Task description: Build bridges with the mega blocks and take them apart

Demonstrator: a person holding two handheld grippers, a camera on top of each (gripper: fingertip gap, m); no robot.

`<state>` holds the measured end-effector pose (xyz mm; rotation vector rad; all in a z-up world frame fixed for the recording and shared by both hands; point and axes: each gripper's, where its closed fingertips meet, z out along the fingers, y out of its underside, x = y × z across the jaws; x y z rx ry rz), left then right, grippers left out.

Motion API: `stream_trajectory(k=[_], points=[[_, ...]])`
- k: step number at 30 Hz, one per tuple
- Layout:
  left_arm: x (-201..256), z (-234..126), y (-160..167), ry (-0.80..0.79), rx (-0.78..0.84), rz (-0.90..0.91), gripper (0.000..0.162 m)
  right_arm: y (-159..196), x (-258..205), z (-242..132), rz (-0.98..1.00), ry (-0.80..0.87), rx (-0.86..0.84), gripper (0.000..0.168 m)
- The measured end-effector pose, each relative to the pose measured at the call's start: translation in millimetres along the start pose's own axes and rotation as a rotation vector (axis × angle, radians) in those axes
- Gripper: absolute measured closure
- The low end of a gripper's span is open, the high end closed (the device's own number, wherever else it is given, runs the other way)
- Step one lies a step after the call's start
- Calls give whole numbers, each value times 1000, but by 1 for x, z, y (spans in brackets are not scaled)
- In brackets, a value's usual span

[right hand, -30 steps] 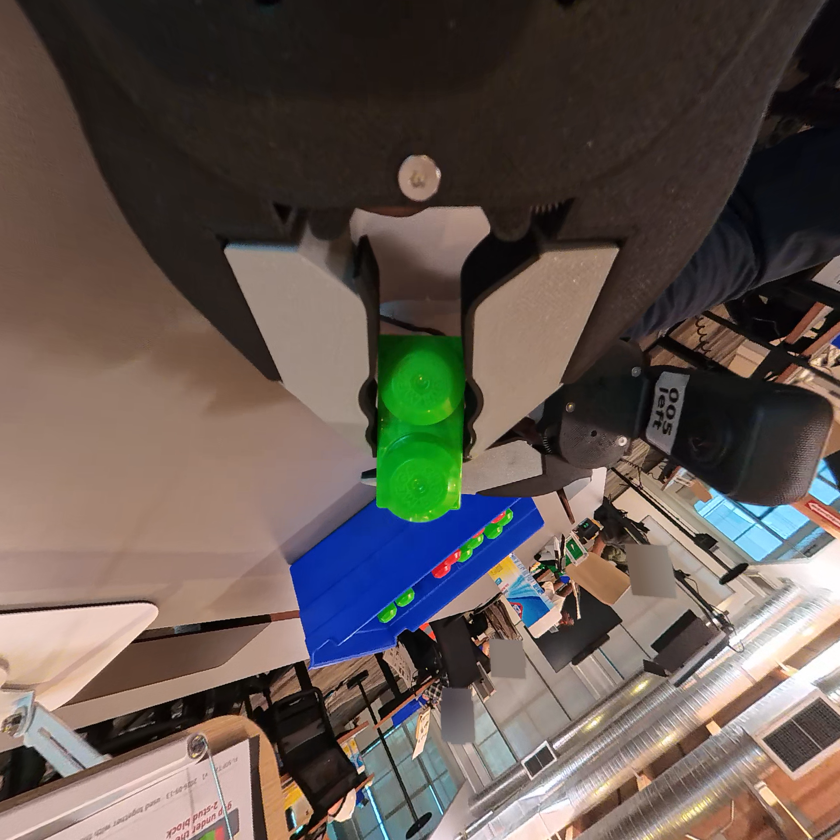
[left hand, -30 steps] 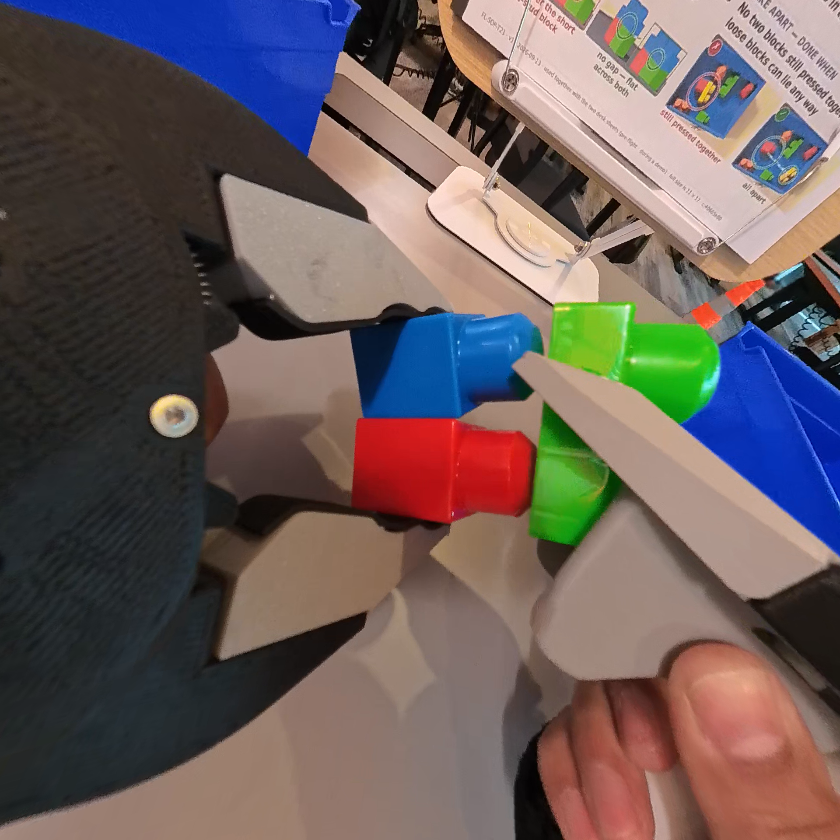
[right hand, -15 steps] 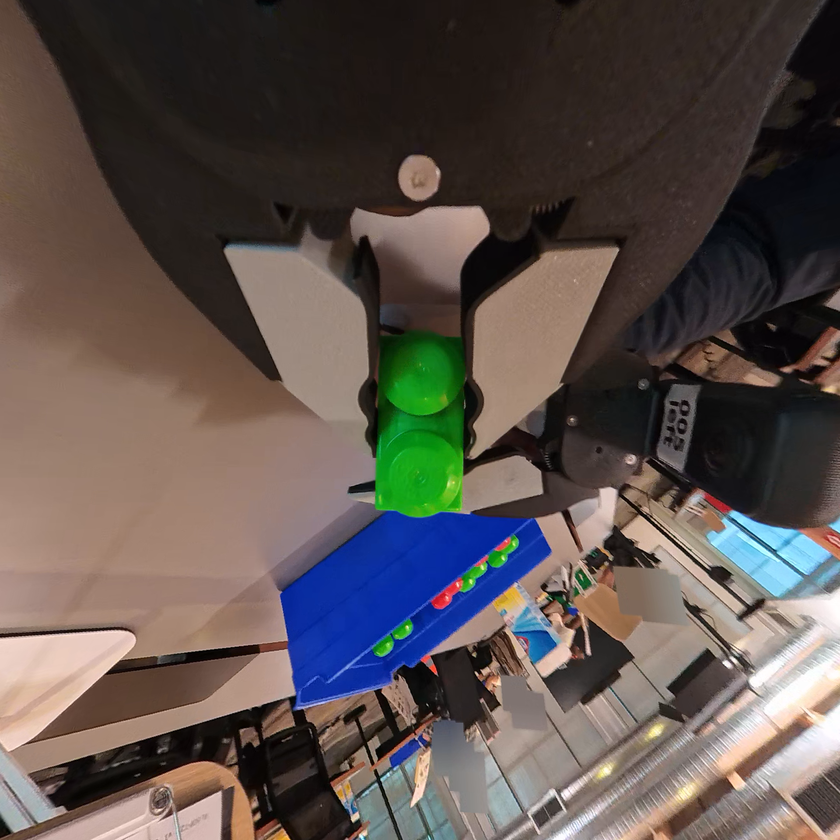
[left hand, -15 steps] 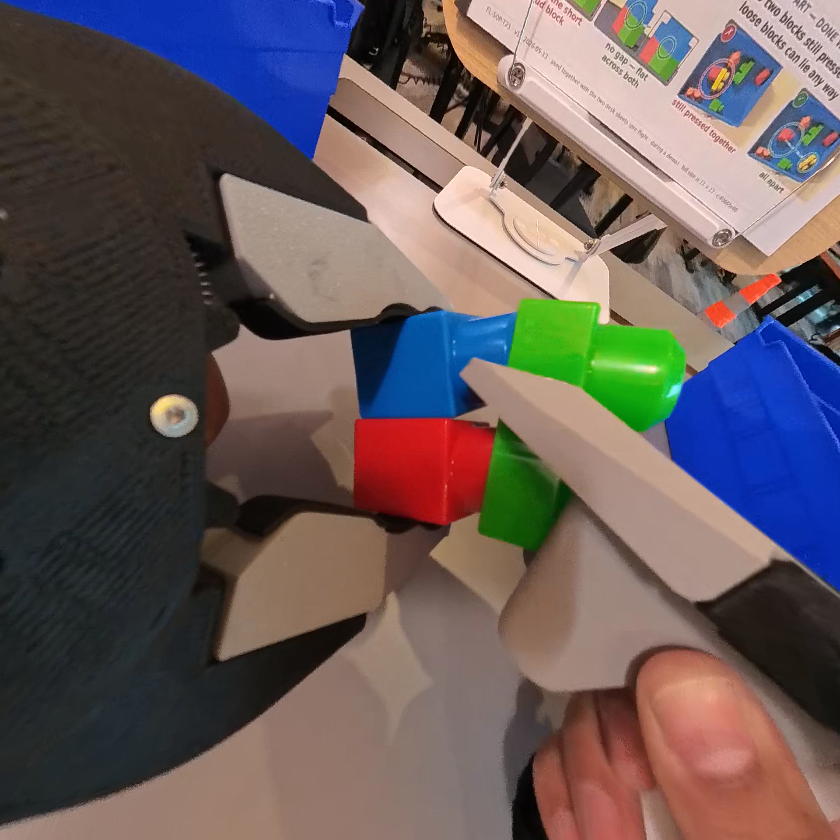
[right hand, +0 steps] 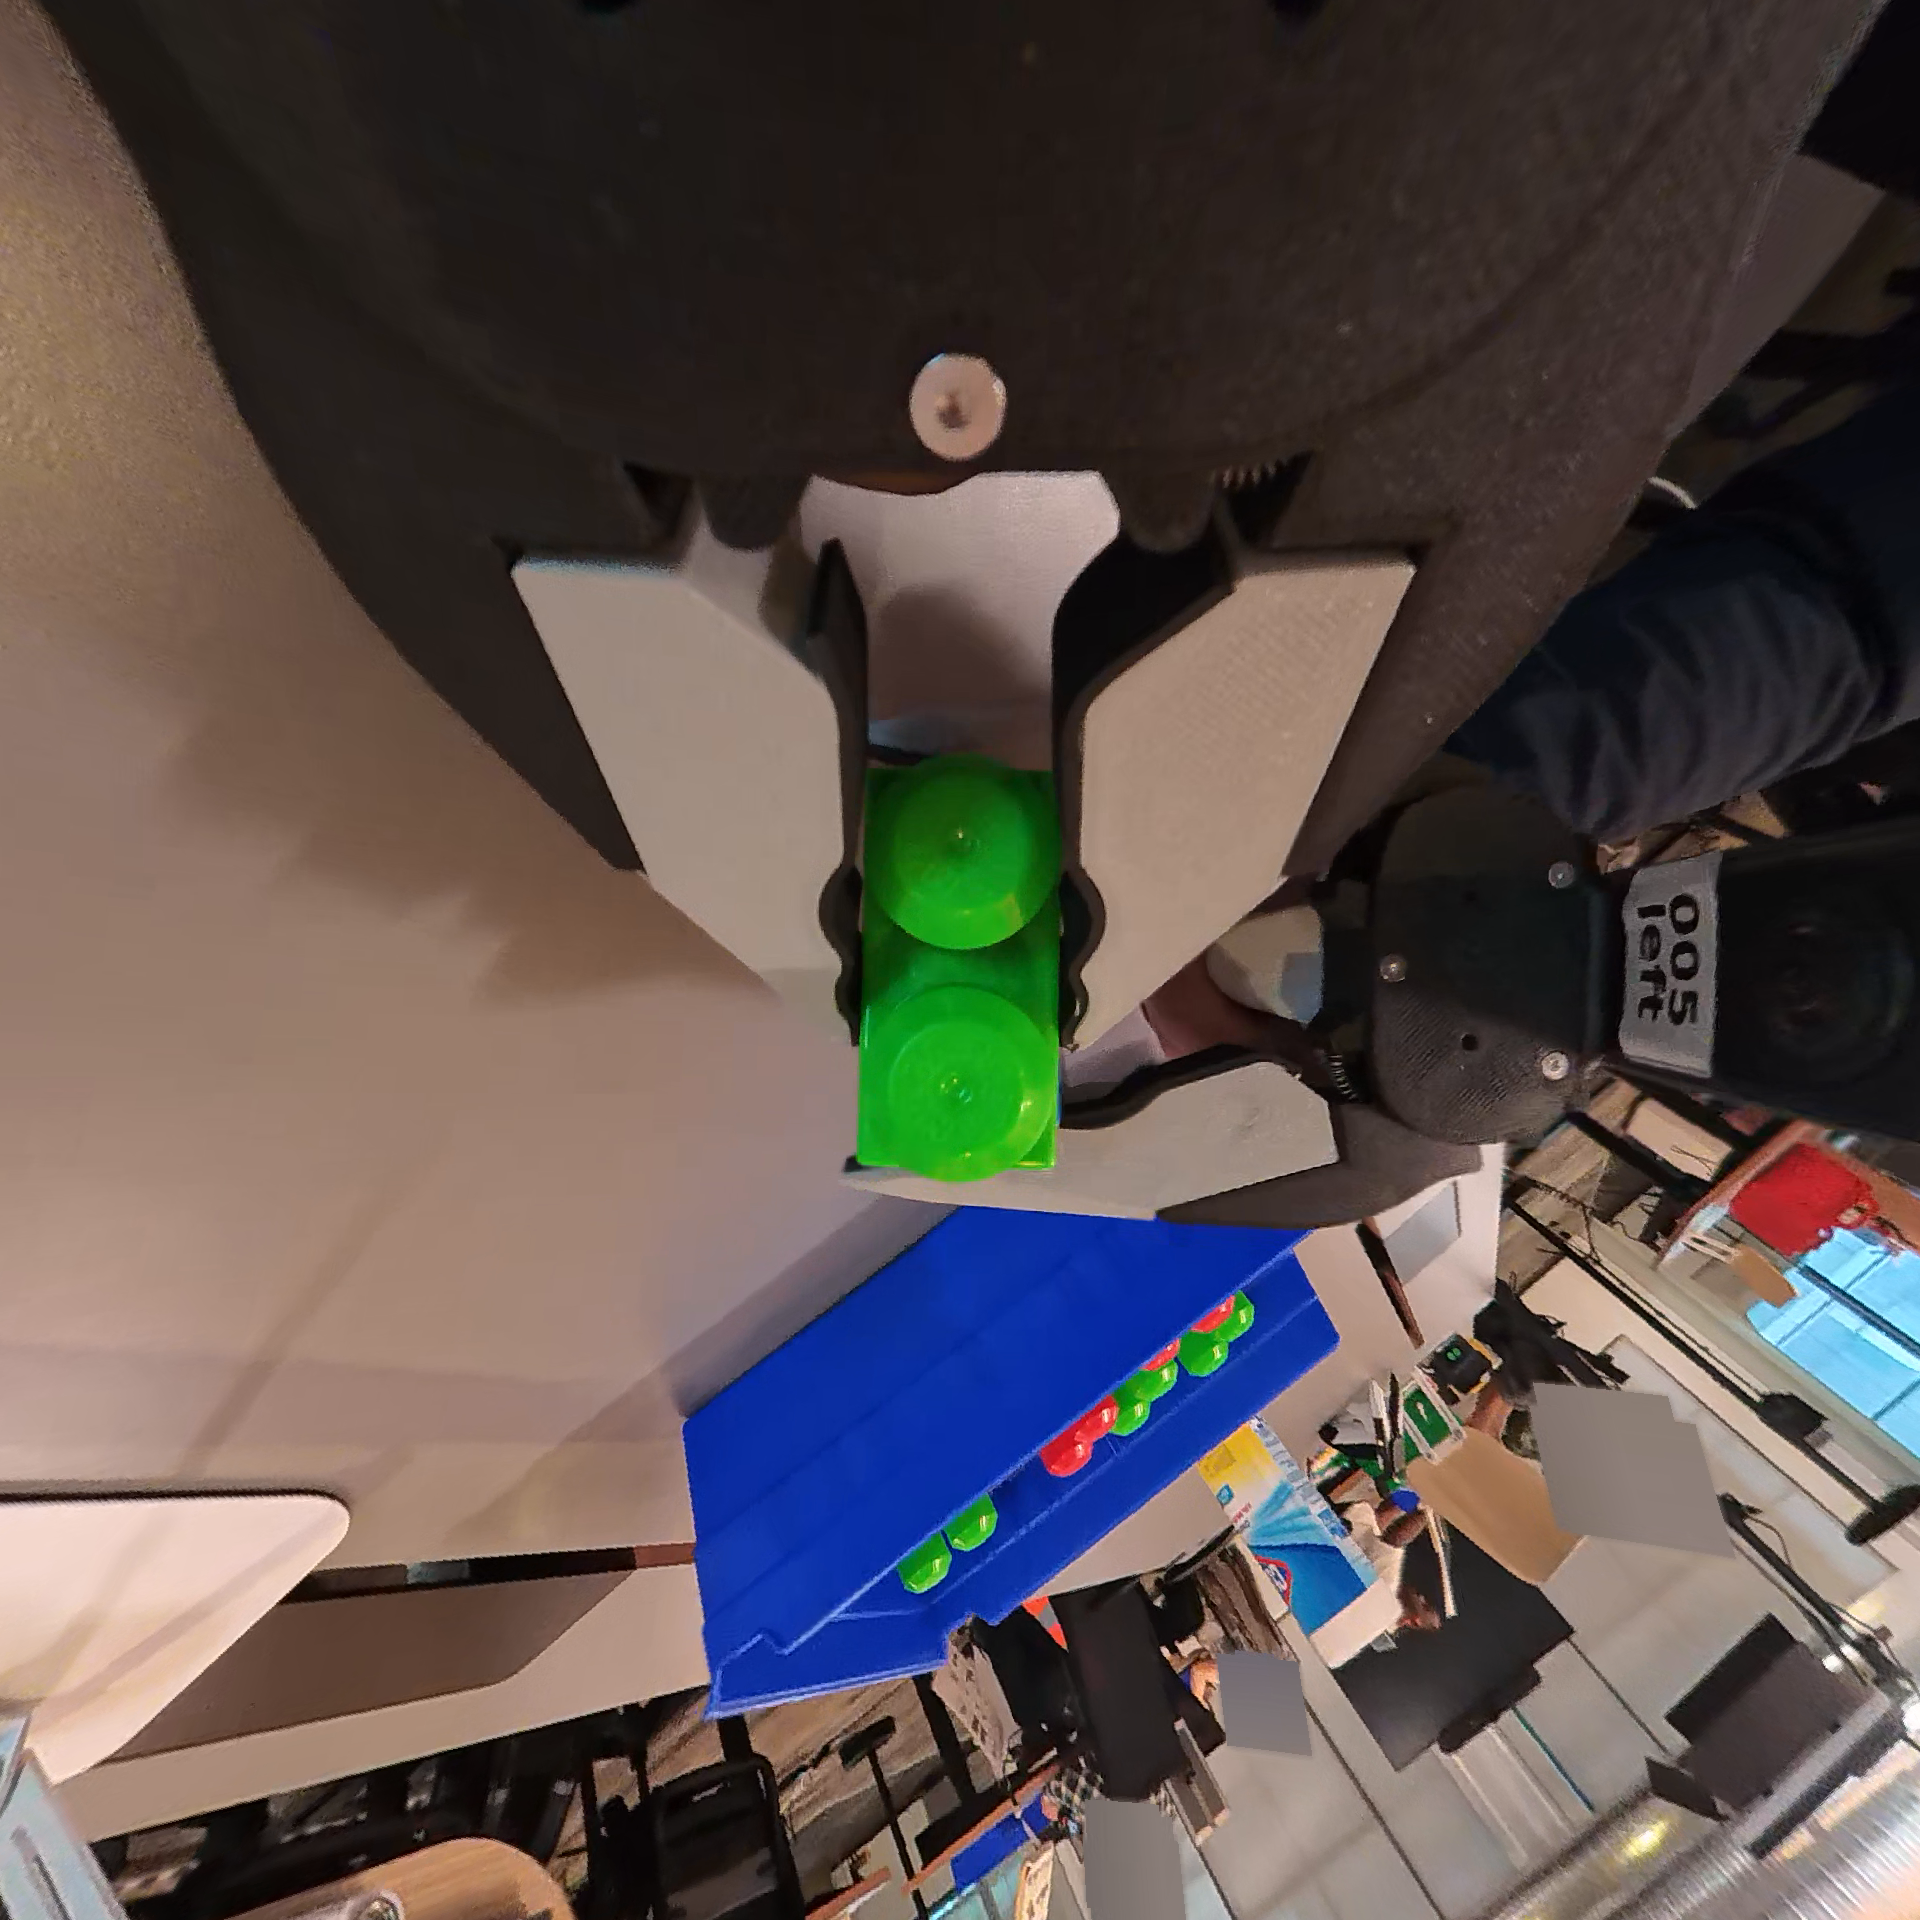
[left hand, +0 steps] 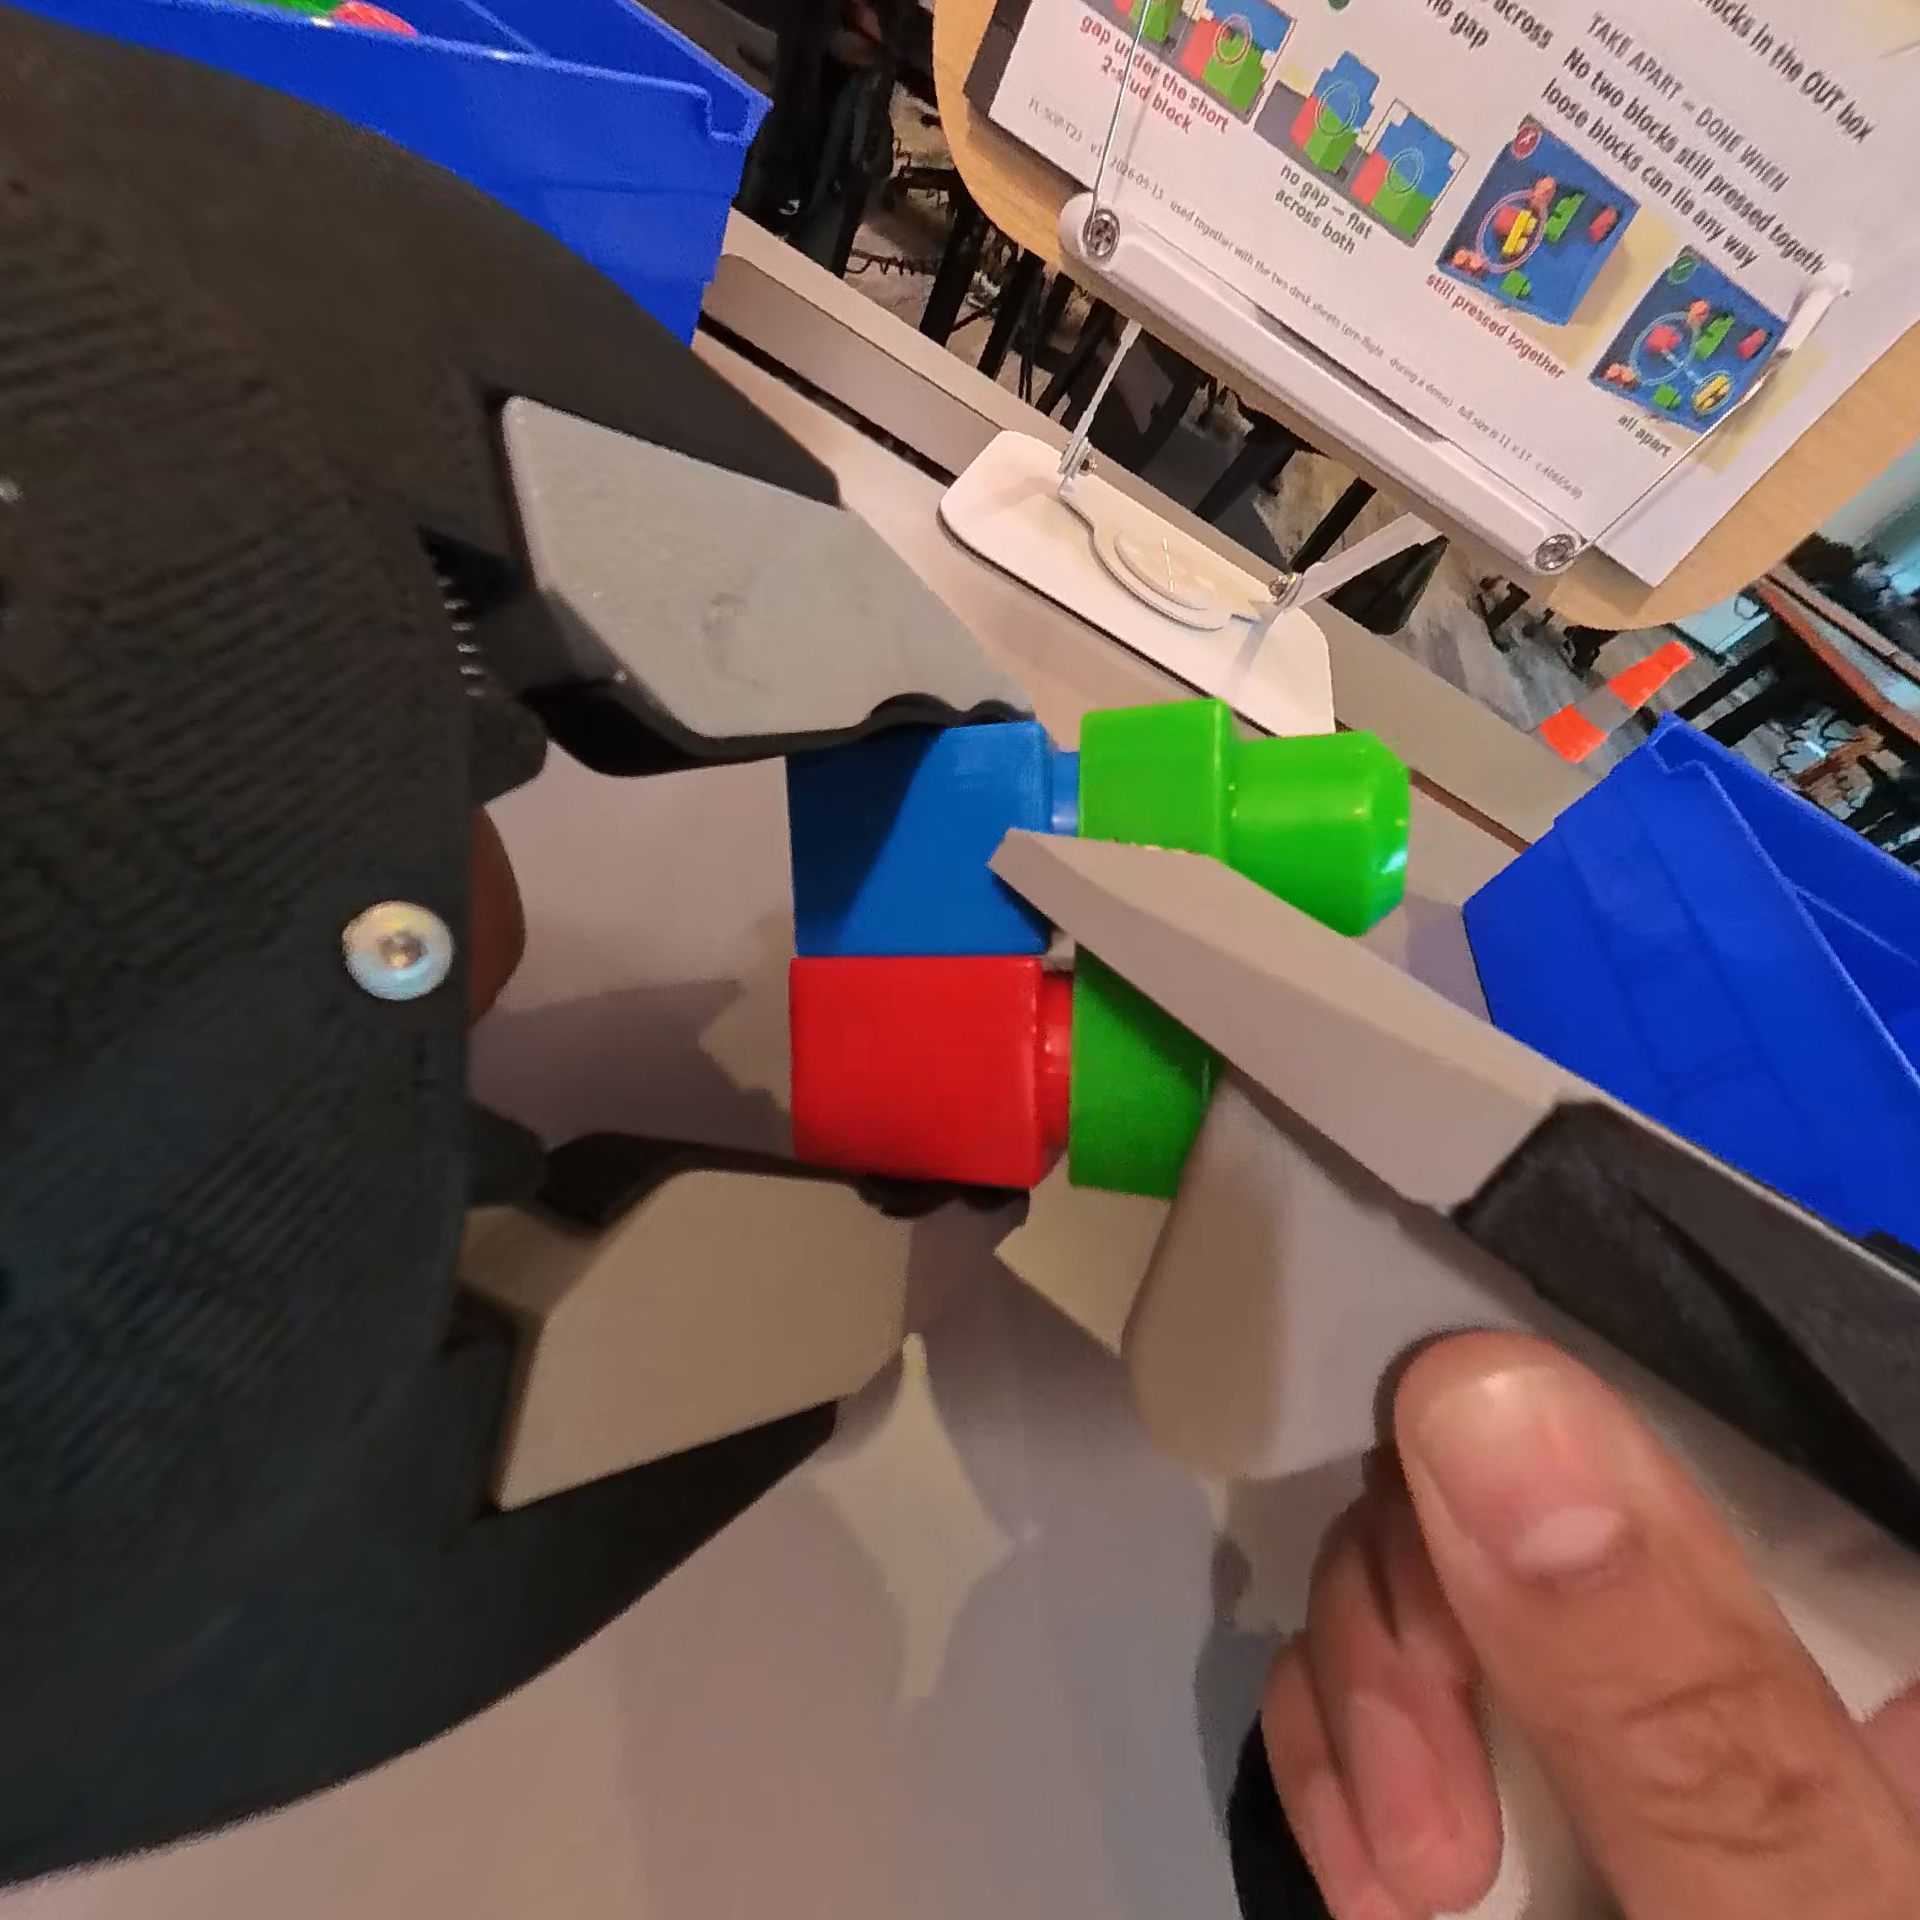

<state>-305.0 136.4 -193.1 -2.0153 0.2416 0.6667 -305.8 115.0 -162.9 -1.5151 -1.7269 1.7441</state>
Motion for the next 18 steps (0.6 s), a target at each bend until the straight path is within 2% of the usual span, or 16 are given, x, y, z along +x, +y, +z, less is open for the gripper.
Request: stream_trajectory(k=[18], points=[[-2,-1,-4,-1,13,-17,78,-4,-2,0,17,-34,35,135]])
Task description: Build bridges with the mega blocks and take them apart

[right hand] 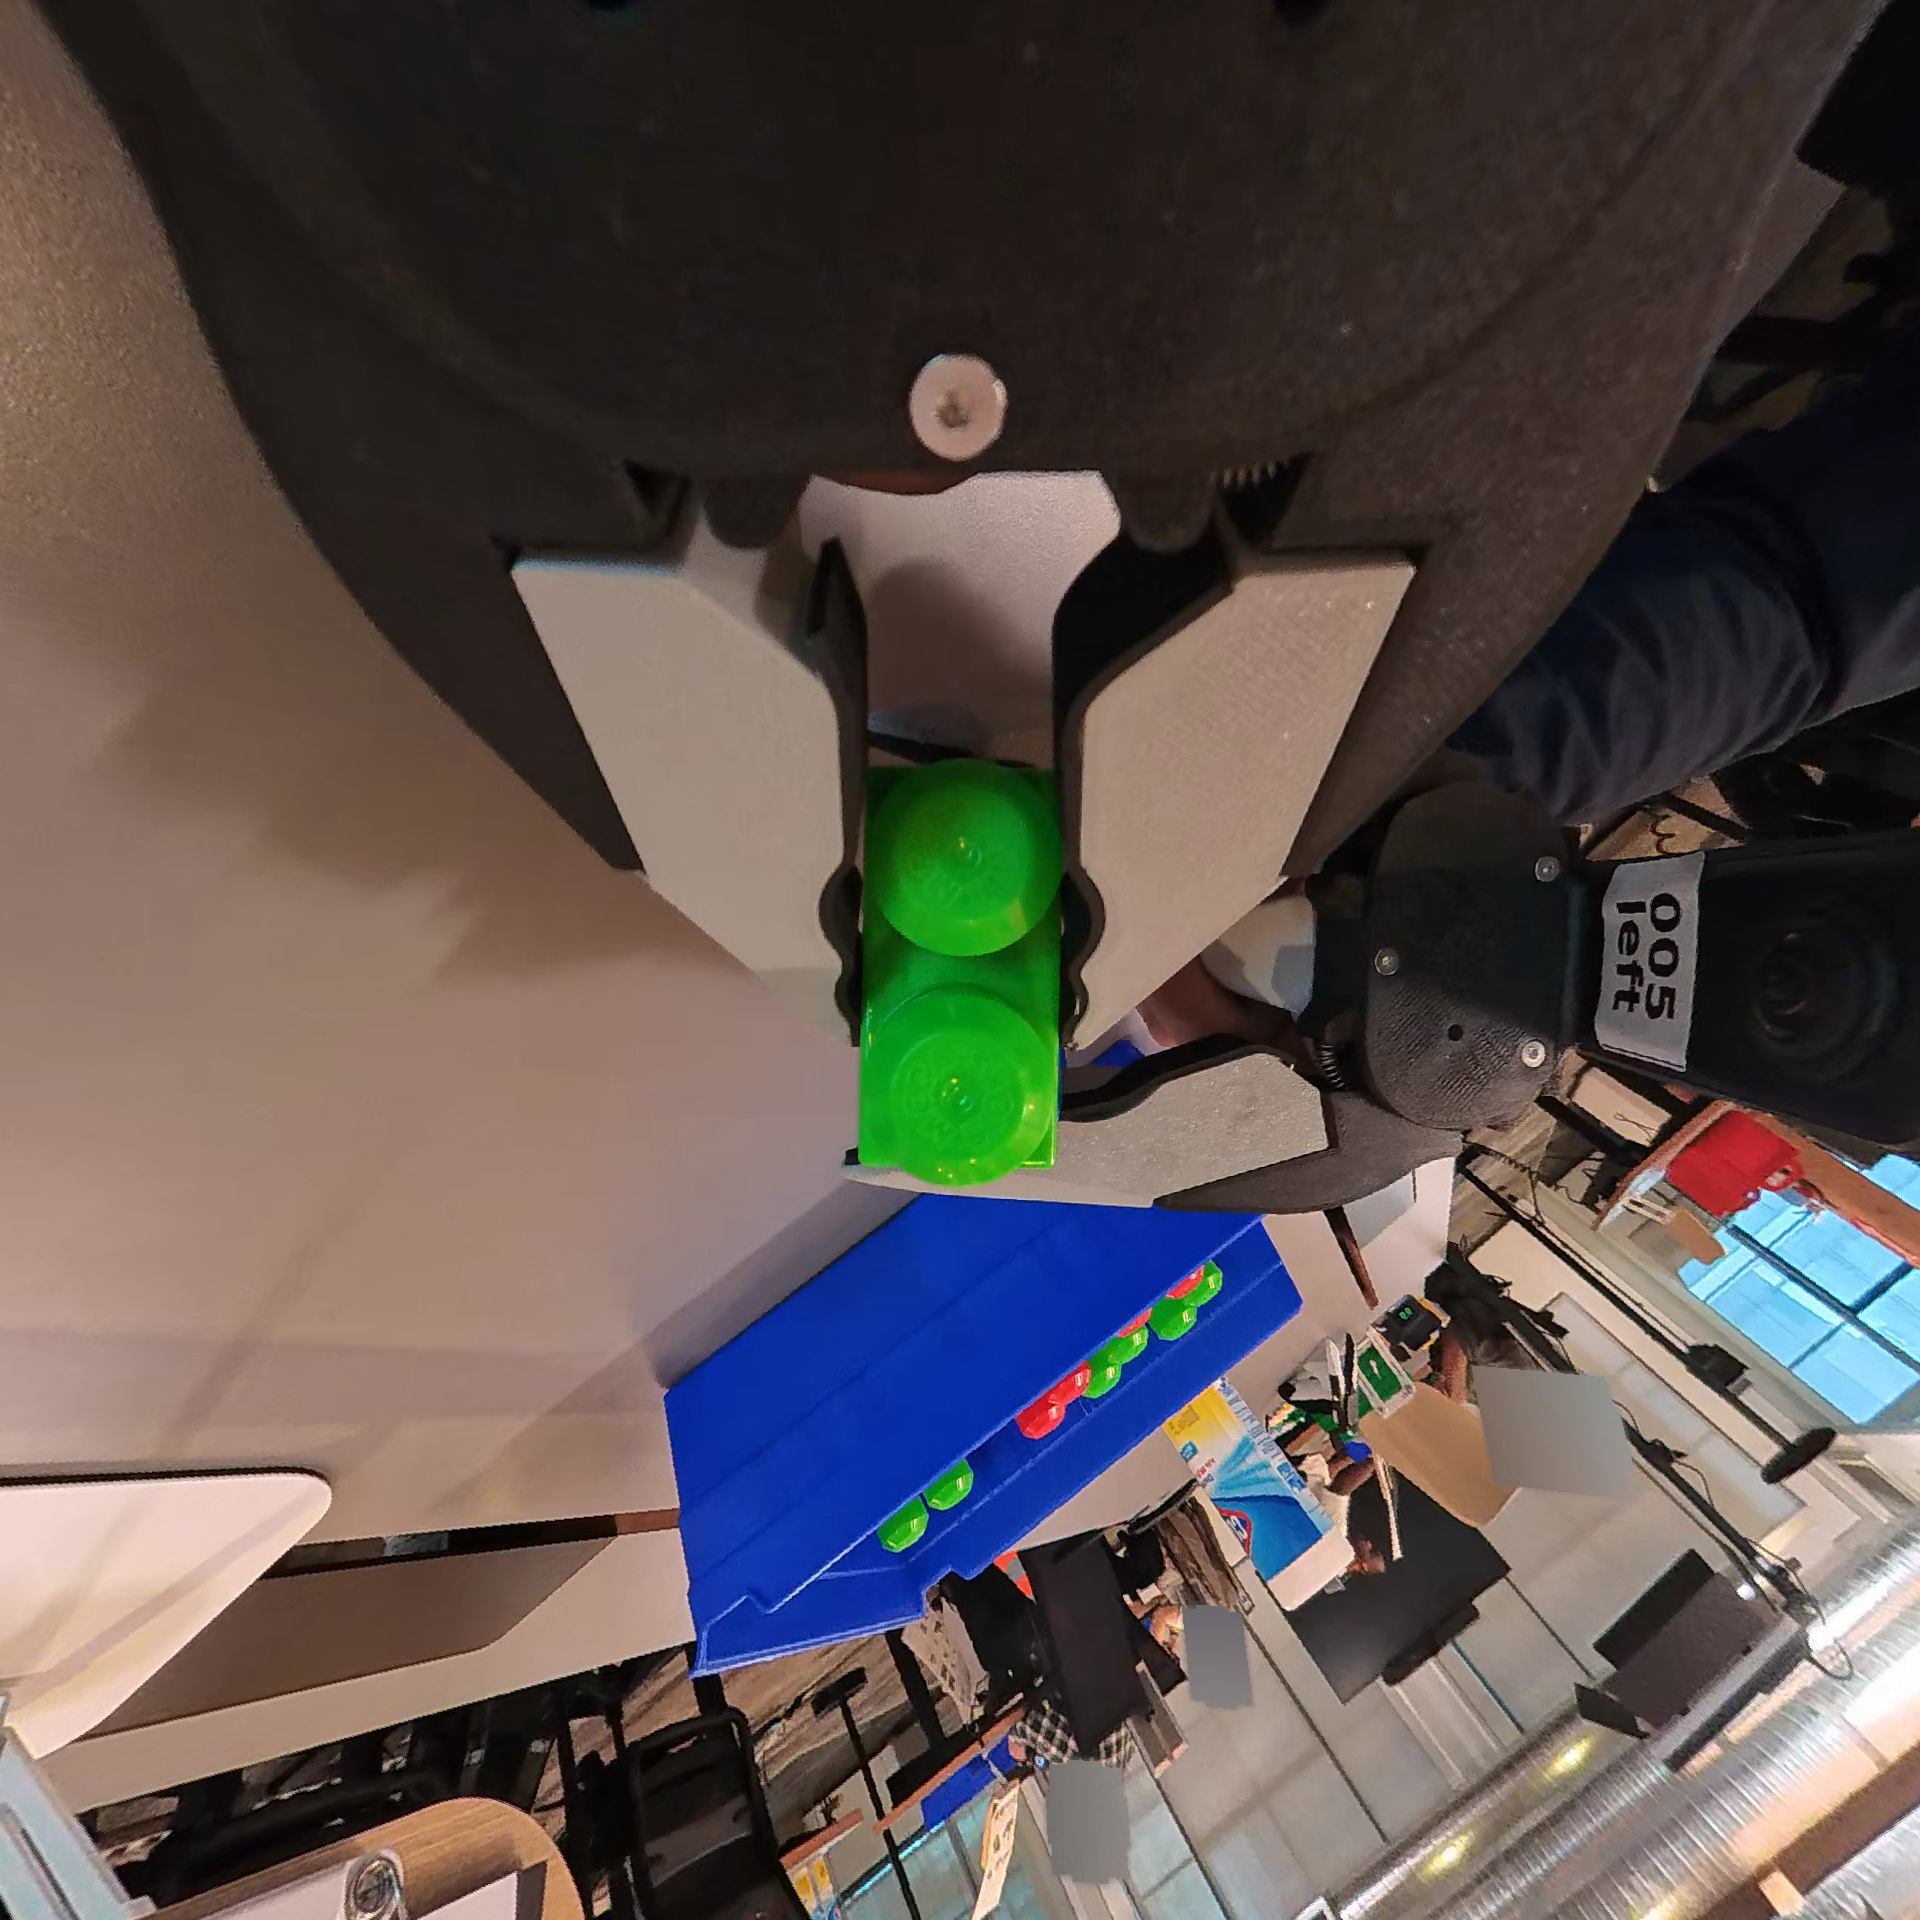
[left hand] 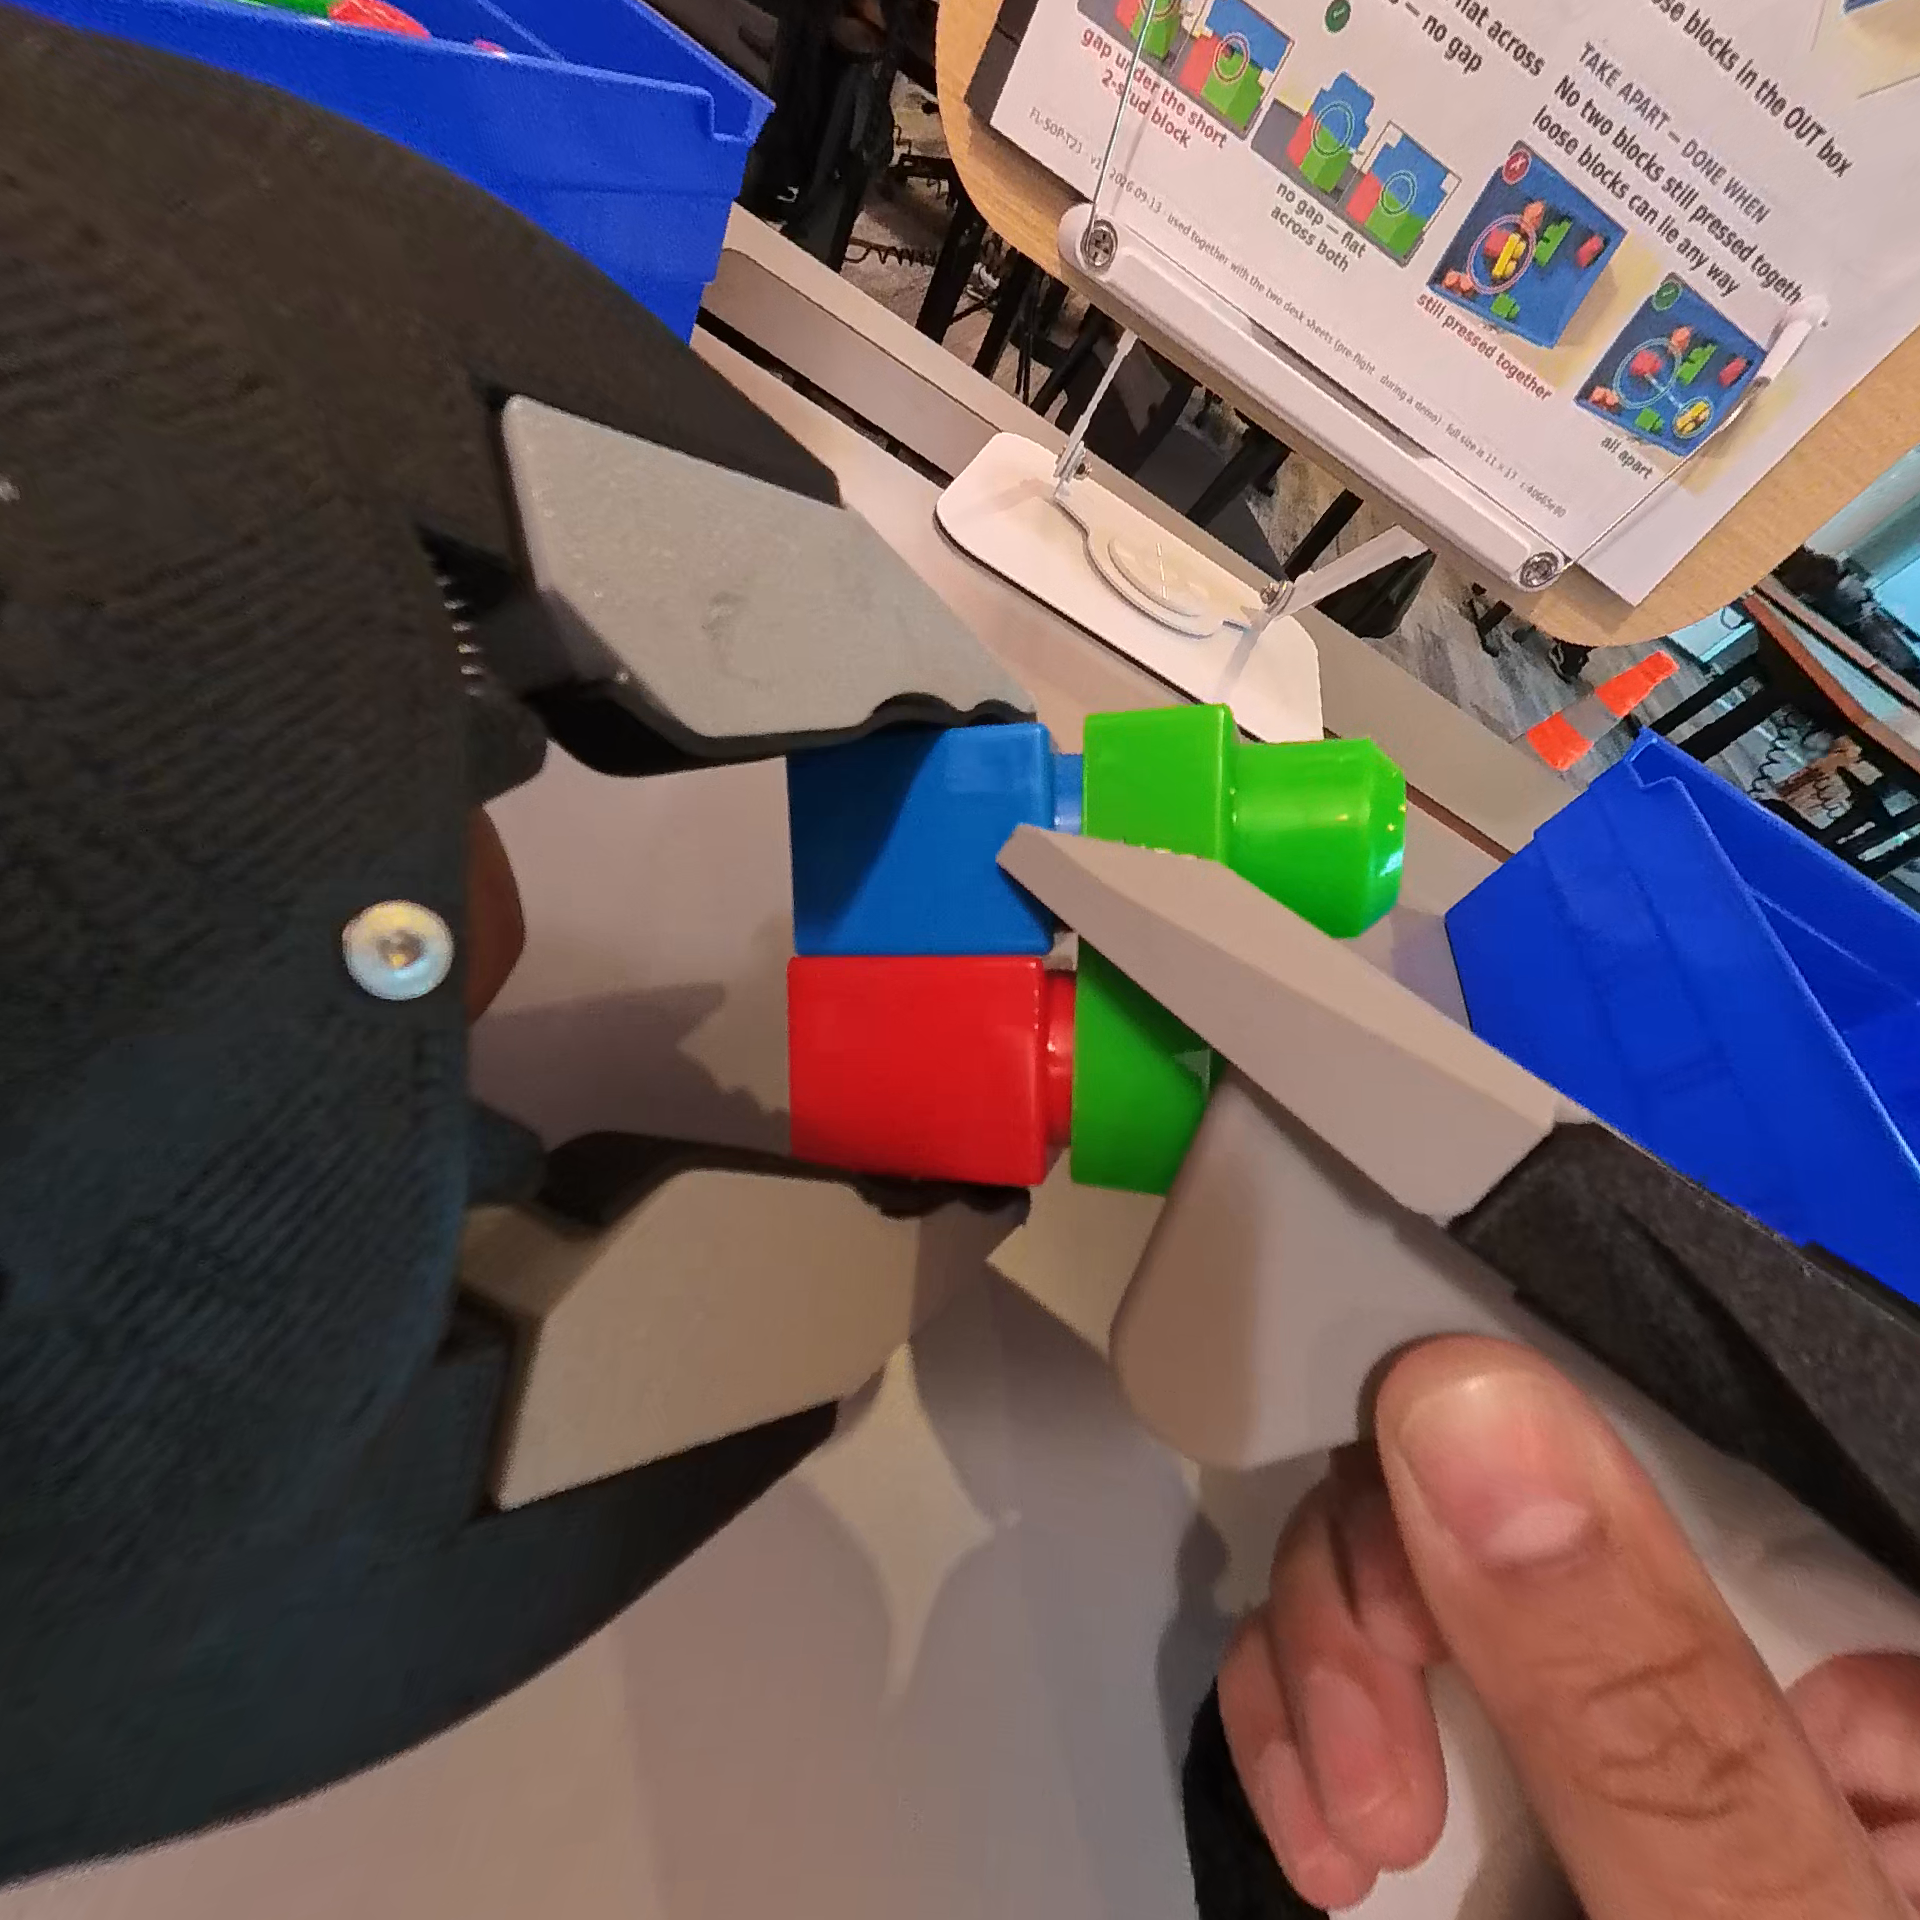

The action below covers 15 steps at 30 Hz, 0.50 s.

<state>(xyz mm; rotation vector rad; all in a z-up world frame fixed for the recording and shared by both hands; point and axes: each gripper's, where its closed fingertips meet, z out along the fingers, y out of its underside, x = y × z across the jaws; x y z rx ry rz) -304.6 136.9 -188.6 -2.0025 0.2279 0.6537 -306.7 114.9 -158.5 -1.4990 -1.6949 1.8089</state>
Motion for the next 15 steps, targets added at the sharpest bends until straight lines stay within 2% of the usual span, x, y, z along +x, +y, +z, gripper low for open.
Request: stream_trajectory(k=[15], points=[[-6,-5,-5,19,45,-73,78,-20,-4,-13,1,-26,101,135]])
